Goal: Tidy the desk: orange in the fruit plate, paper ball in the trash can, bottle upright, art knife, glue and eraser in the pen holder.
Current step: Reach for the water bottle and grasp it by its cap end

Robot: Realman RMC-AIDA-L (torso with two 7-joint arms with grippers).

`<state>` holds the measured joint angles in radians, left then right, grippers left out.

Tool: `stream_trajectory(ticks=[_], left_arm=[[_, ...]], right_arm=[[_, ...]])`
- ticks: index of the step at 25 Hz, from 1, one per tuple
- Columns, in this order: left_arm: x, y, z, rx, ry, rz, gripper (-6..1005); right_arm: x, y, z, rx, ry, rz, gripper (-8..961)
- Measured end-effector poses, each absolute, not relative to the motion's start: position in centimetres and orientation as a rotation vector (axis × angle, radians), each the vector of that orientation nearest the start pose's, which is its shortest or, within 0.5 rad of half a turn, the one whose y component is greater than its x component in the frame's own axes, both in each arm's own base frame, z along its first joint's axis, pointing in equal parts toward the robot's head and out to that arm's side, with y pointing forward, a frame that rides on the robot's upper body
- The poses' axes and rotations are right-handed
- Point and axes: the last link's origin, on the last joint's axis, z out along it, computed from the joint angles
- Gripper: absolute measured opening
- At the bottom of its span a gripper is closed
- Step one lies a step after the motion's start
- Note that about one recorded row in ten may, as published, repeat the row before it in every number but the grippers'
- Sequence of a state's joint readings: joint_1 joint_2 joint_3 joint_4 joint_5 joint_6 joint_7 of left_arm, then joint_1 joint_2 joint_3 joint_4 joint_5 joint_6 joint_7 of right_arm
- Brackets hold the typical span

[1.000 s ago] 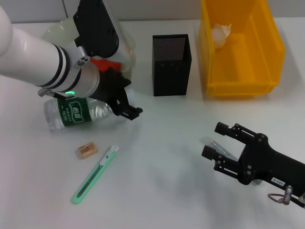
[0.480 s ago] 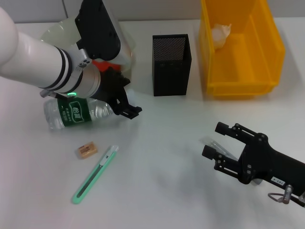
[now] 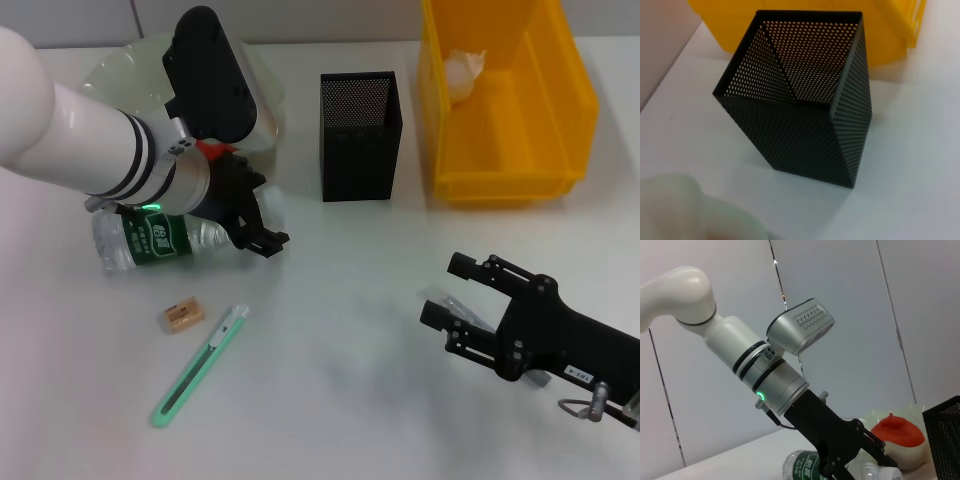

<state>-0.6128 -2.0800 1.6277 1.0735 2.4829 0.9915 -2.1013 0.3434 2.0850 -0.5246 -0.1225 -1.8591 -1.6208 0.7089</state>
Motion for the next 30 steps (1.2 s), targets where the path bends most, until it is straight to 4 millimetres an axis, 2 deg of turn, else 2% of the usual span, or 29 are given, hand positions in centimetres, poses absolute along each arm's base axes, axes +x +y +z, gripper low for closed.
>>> stream_trajectory(ticks=[11,12,24,30], left_arm=[[-18.7,38.4,-6.9,-2.662,-0.144,0.415,784],[-18.6,38.5,-6.8,-2.659,-0.145,0.411,587],[-18.7,38.4,-6.7,-2.655,-0.163,0.409,439],[-17.6,37.8,-5.6,-2.635,-0.179,0.340,440]], right_arm=[[30.4,22.7,-6.0,-2.446,0.573,1.043,722],[30.4,22.7,-6.0,-2.446,0.574,1.043,722],[30.4,22.7,-6.0,-2.445,0.575,1.044,722],[30.4,22.7,-6.0,-2.442,0.576,1.044,722]])
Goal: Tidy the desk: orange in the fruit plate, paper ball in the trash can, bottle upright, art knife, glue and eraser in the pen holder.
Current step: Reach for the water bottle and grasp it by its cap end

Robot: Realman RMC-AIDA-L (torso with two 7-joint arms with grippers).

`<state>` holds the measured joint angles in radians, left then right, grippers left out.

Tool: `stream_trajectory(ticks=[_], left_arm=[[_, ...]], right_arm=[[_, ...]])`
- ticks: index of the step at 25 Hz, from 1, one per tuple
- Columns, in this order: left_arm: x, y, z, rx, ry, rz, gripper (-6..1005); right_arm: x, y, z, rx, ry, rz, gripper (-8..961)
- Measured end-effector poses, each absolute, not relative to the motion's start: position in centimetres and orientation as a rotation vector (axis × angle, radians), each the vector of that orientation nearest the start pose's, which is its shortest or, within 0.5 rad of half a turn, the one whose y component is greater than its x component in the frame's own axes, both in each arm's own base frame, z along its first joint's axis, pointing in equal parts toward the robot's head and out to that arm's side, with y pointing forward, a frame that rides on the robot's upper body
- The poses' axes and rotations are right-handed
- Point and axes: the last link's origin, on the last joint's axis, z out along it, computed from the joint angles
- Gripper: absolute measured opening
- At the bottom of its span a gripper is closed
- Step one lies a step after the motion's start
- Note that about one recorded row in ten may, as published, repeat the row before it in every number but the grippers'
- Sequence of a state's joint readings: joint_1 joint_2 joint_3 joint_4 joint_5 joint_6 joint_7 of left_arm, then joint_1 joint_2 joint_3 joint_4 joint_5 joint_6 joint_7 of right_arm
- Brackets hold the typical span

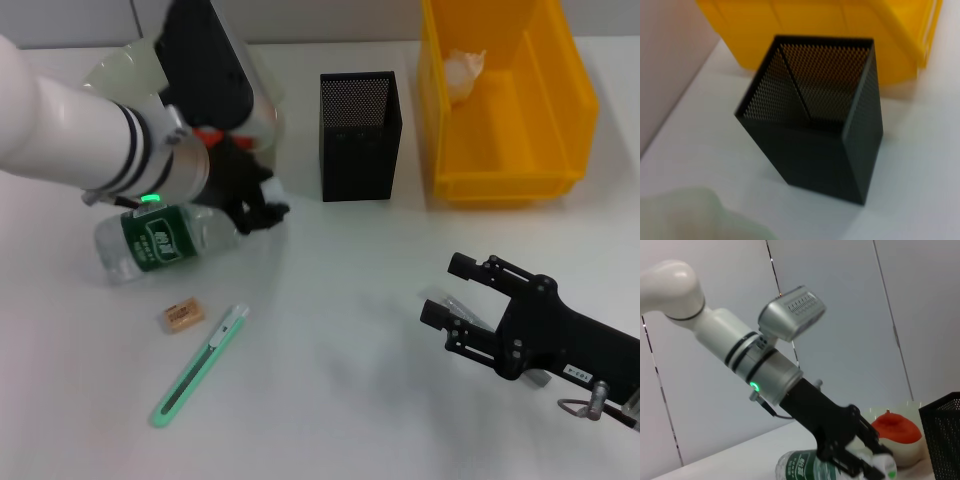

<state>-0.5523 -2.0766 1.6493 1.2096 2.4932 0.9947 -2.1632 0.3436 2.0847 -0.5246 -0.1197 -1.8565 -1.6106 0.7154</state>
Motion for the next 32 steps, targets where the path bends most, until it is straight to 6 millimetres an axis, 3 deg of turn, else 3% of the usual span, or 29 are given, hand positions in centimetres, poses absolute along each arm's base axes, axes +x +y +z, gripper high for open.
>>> stream_trajectory(ticks=[7,11,15,24,29,32], left_arm=[[-14.7,35.7,-2.1,-2.569,-0.175,0.180,429],[-14.4,34.9,-1.3,-2.553,-0.181,0.158,410],[-14.5,34.4,-0.8,-2.543,-0.189,0.146,313],[-14.1,34.8,-1.8,-2.563,-0.162,0.159,89],[-14.6,36.0,-2.8,-2.572,-0.169,0.214,112],[-15.4,37.3,-3.8,-2.566,-0.242,0.283,194]], right_arm=[[30.4,22.7,-6.0,-2.441,0.577,1.046,723],[30.4,22.7,-6.0,-2.440,0.580,1.045,723],[30.4,22.7,-6.0,-2.440,0.583,1.048,723],[30.2,22.9,-6.1,-2.446,0.575,1.053,723],[30.2,22.8,-6.1,-2.447,0.577,1.053,722],[30.3,22.7,-6.1,-2.446,0.581,1.051,722]])
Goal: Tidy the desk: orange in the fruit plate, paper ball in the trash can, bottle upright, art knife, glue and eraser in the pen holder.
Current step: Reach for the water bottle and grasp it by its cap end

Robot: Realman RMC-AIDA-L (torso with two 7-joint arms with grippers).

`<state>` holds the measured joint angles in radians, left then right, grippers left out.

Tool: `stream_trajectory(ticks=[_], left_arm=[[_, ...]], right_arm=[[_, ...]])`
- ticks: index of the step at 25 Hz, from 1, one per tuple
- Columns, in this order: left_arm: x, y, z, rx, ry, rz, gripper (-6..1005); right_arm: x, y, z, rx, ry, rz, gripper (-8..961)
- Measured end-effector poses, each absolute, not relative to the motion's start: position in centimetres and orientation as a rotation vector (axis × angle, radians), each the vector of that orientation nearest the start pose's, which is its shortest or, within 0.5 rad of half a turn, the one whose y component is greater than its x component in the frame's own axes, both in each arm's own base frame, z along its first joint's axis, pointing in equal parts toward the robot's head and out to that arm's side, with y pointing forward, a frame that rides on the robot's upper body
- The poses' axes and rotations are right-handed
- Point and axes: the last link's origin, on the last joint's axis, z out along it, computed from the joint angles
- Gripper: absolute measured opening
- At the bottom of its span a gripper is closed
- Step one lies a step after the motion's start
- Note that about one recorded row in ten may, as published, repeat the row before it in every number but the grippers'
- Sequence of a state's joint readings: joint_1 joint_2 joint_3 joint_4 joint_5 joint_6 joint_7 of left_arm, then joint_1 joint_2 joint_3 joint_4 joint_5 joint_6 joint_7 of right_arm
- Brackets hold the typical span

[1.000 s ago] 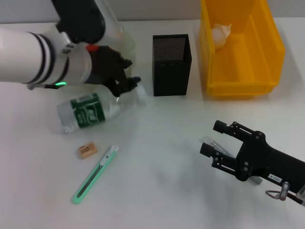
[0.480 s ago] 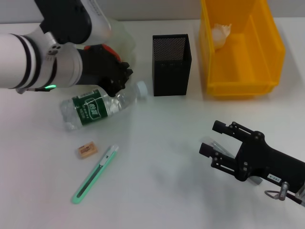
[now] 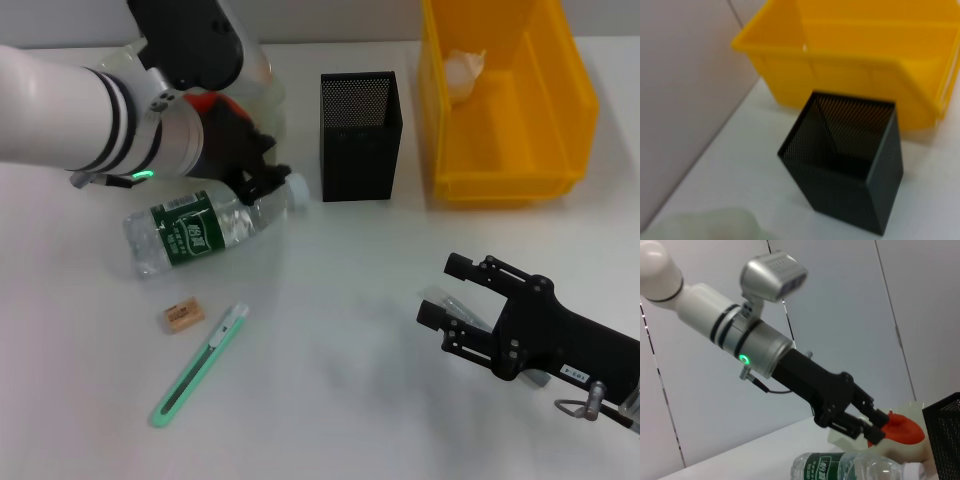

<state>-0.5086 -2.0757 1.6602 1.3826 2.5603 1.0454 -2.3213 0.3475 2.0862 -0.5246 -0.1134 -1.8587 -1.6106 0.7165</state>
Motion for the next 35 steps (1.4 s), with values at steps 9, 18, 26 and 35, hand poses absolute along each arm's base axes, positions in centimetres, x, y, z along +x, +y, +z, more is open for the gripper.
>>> stream_trajectory(ticks=[9,18,26,35], left_arm=[[-15.4,38.1,-4.5,-2.568,-0.253,0.331,496],[-15.1,38.1,-6.2,-2.599,-0.168,0.463,749],[-14.6,37.9,-7.4,-2.622,-0.090,0.518,817],[-15.8,38.4,-8.2,-2.611,-0.102,0.555,813]], right_arm=[[30.3,22.9,-6.2,-2.449,0.580,1.040,723],[30.2,23.0,-6.2,-2.450,0.578,1.040,723],[30.3,23.0,-6.2,-2.449,0.579,1.040,723],[30.2,22.8,-6.3,-2.449,0.580,1.042,722]])
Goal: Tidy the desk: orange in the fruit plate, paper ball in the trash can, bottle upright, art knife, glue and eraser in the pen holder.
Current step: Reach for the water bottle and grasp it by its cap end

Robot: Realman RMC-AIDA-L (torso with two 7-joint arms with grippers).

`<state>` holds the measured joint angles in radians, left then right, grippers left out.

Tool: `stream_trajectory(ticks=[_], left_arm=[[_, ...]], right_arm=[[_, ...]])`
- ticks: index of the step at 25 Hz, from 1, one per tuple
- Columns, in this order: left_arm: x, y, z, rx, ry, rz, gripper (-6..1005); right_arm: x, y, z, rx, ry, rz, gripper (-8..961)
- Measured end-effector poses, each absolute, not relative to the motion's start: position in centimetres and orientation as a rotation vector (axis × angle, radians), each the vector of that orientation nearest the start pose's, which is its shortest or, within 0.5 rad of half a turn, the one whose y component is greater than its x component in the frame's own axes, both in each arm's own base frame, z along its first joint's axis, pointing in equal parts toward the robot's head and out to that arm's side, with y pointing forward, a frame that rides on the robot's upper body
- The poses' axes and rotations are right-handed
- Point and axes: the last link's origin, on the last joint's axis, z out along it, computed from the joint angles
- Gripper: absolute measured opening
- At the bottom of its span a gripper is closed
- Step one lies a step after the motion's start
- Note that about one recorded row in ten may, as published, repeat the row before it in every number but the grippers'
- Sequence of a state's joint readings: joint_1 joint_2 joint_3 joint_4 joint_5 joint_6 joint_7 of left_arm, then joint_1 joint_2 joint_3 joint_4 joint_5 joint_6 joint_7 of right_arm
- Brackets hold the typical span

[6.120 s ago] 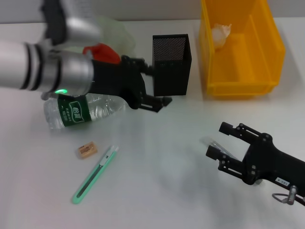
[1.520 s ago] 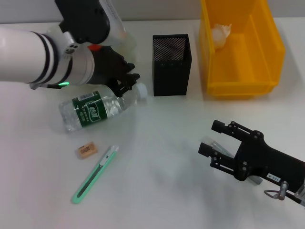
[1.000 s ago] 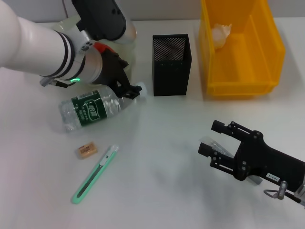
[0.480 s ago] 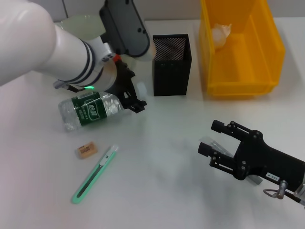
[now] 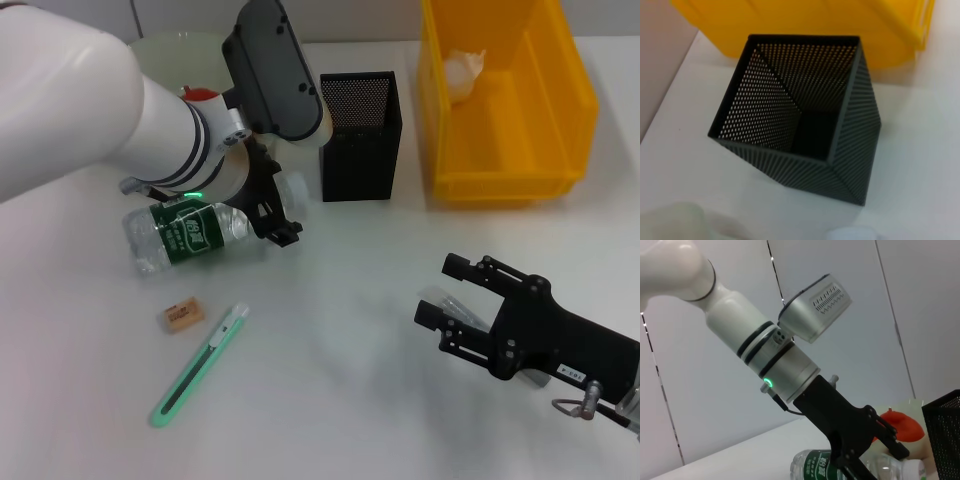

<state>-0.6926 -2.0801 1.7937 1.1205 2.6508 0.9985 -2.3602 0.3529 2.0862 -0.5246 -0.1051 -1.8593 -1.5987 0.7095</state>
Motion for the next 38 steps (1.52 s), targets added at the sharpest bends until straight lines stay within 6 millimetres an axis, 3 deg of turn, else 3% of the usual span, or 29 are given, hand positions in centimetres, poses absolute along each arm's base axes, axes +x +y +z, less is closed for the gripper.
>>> stream_trajectory(ticks=[22,27,38], left_arm=[[-16.3,38.8,-8.9,-2.586,-0.085,0.529,805],[-16.9,38.6,-9.3,-2.593,-0.076,0.560,683],[-16.7,38.8,-9.3,-2.582,-0.077,0.545,625]], right_arm=[[30.2,22.9,-6.4,-2.449,0.583,1.040,723],[30.3,22.8,-6.5,-2.448,0.591,1.032,723],[30.3,22.9,-6.5,-2.448,0.592,1.032,723]])
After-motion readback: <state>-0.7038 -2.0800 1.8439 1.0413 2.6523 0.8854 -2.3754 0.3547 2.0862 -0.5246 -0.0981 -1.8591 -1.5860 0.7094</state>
